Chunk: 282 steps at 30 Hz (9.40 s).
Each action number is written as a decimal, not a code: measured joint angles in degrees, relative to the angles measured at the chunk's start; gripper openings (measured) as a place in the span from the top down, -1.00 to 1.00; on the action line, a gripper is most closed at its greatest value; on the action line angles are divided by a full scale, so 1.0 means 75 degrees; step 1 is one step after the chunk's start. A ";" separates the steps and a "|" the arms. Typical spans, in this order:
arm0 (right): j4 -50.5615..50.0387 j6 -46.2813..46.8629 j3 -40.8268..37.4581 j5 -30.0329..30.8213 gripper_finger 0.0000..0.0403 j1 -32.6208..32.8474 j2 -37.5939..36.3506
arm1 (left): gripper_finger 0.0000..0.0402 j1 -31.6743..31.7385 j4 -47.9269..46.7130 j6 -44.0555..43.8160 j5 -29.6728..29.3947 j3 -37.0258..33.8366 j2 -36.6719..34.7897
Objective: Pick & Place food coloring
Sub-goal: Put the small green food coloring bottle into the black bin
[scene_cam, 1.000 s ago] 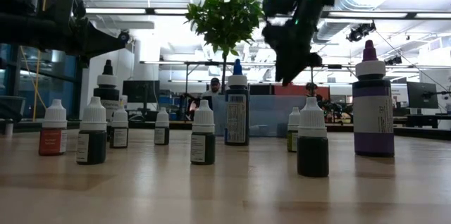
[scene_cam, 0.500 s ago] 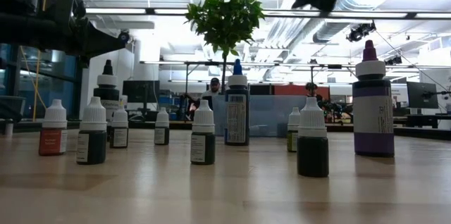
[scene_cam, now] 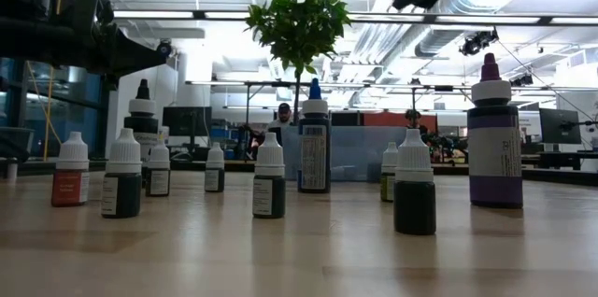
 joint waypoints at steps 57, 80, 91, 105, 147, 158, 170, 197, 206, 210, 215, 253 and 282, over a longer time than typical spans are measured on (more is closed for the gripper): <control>-0.0892 0.4092 0.1856 -0.0403 -0.19 0.1102 0.4283 | 1.00 -0.0001 0.0000 0.0000 0.0000 0.0000 0.0000; -0.0758 0.7100 0.1848 -0.0354 -0.19 0.1161 0.4991 | 1.00 0.0001 0.0000 -0.0002 0.0003 0.0000 0.0002; -0.0704 0.6996 0.1845 -0.0208 -0.18 0.1201 0.5057 | 1.00 0.0000 0.0000 0.0000 0.0003 0.0000 0.0002; -0.0507 0.6746 0.1848 -0.0387 0.02 0.1206 0.5278 | 1.00 0.0001 0.0000 -0.0002 0.0002 0.0000 0.0002; -0.0746 0.6528 0.1856 -0.0412 0.72 0.1160 0.5275 | 1.00 0.0001 0.0000 0.0000 0.0000 0.0000 0.0002; -0.0295 0.6691 0.1856 -0.0269 0.74 0.1160 0.5272 | 1.00 -0.0001 0.0000 -0.0001 0.0000 0.0000 0.0002; -0.1061 0.6667 0.1853 -0.0094 0.75 0.1163 0.4721 | 1.00 0.0001 0.0000 -0.0002 0.0000 0.0000 0.0002; -0.3413 0.5481 0.1853 0.3412 0.75 0.0004 0.2410 | 1.00 -0.0001 0.0000 -0.0001 0.0000 0.0000 -0.0001; -0.2345 0.3928 0.1853 0.2742 0.75 -0.1150 0.2410 | 1.00 -0.0001 0.0000 -0.0001 0.0000 0.0000 0.0002; -0.2340 0.3503 0.1853 0.2167 0.75 -0.1616 0.2407 | 1.00 0.0001 0.0000 -0.0003 0.0000 0.0000 0.0002; -0.2288 0.2965 0.1856 0.1340 0.75 -0.2290 0.2458 | 1.00 -0.0001 0.0000 -0.0001 0.0000 0.0000 0.0002; -0.2005 0.0611 0.1858 -0.0364 0.75 -0.4293 0.4656 | 1.00 -0.0001 0.0000 0.0000 0.0000 0.0000 0.0000; -0.1878 -0.2080 0.1853 0.0119 0.75 -0.4068 0.5087 | 1.00 -0.0001 0.0000 -0.0003 0.0000 0.0000 0.0002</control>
